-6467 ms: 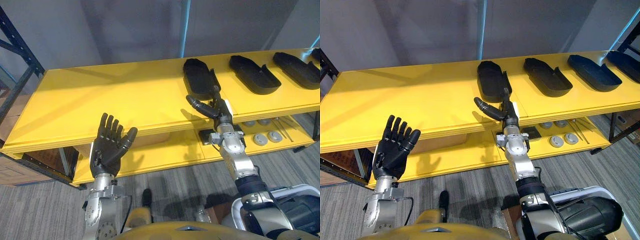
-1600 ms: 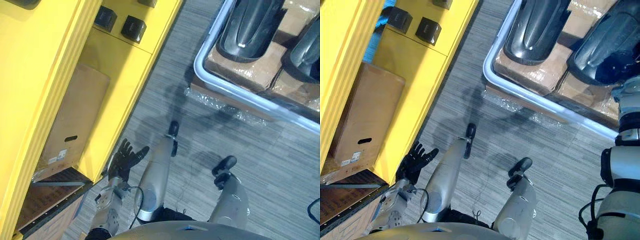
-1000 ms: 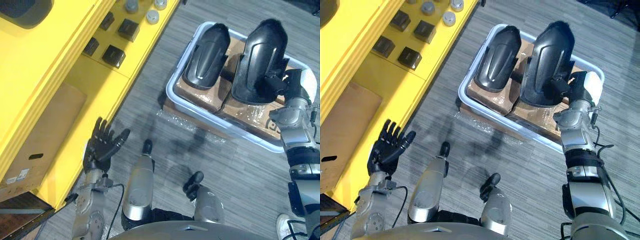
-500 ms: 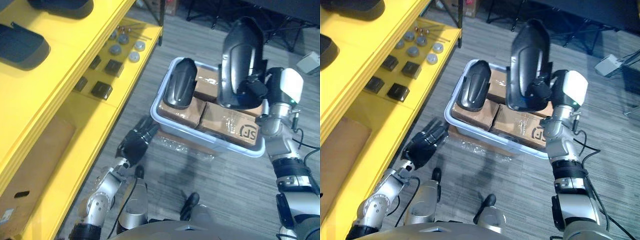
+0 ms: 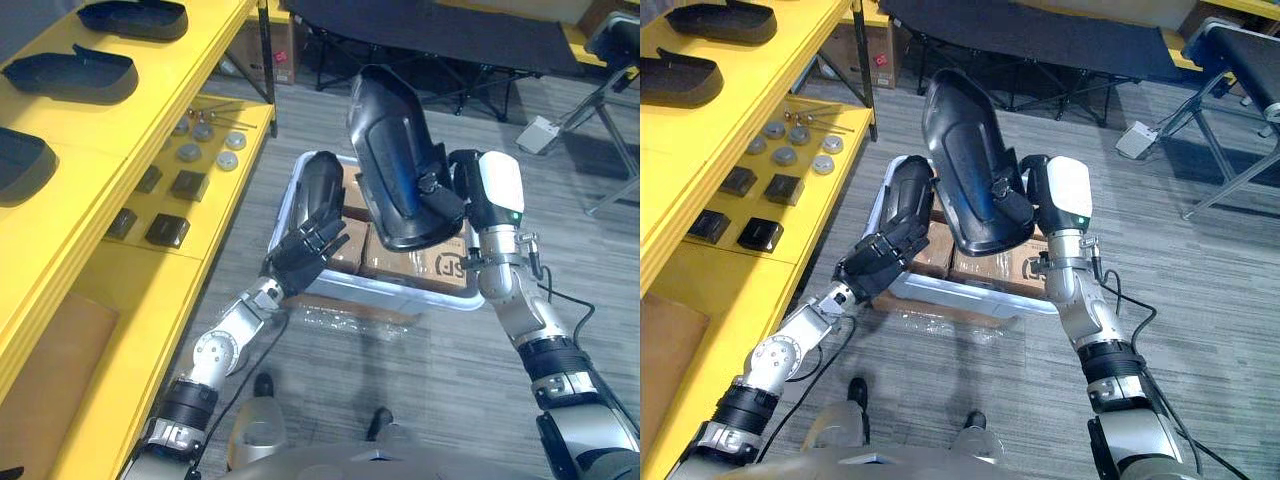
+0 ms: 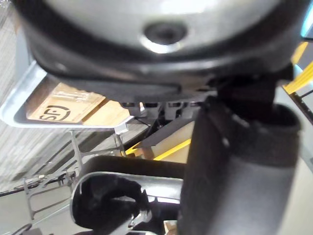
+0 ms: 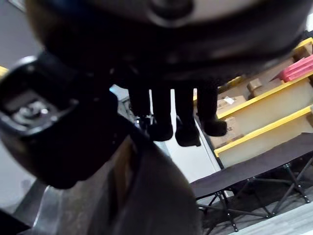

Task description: Walk over and take three plastic housings, then place them on the shelf

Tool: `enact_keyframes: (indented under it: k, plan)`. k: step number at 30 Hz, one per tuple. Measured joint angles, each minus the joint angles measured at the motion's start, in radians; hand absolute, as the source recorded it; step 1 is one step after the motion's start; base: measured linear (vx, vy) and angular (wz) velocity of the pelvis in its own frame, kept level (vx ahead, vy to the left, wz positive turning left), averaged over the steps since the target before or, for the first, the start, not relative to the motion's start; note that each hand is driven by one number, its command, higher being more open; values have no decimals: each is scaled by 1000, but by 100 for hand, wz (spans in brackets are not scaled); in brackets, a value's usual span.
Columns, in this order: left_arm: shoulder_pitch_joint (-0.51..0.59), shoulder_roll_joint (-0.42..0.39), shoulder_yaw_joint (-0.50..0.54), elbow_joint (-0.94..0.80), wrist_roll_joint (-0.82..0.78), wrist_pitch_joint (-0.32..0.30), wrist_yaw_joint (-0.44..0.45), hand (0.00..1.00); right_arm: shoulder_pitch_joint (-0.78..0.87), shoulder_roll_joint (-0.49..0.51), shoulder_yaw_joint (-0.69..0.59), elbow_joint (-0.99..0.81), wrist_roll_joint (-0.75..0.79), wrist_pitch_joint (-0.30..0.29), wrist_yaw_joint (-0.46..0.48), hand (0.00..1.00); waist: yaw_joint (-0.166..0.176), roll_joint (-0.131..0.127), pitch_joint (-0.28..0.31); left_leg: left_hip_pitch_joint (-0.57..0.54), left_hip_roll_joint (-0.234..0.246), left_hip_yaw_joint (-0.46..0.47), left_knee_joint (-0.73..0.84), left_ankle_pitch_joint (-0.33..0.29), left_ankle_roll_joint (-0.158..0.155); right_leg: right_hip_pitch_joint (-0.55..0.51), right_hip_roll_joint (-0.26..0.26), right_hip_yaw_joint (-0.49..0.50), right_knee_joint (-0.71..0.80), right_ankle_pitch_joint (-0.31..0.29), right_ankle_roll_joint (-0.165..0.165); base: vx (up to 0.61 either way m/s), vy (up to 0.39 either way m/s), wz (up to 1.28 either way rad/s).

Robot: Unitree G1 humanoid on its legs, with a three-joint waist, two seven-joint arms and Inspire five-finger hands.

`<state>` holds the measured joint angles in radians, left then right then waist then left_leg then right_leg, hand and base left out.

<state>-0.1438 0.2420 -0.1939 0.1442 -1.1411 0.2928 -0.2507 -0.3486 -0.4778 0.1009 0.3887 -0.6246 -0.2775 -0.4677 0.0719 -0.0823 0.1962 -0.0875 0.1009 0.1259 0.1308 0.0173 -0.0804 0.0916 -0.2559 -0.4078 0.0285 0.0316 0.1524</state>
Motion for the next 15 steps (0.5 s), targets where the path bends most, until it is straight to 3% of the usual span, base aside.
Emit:
enact_keyframes:
  k: [6, 14, 15]
  plan:
    - [-12, -17, -48, 13, -1, -28, 3, 100, 0, 24, 109, -11, -3, -82, 16, 0, 1, 5, -29, 34, -6, 1, -51, 29, -2, 18, 0, -2, -15, 2, 3, -14, -2, 1]
    - [-12, -29, -104, 29, -1, -32, 18, 100, 0, 66, 179, -12, 7, -102, 70, 0, 3, 11, -33, 66, -12, -11, -120, 71, -3, 26, 1, -14, -15, 2, 2, -37, -2, 4]
    - [-11, -29, -107, 29, -1, -35, 25, 0, 0, 67, 184, -12, 11, -102, 73, 0, 3, 11, -33, 66, -12, -11, -120, 71, -3, 26, 1, -15, -15, 2, 2, -32, 4, 5]
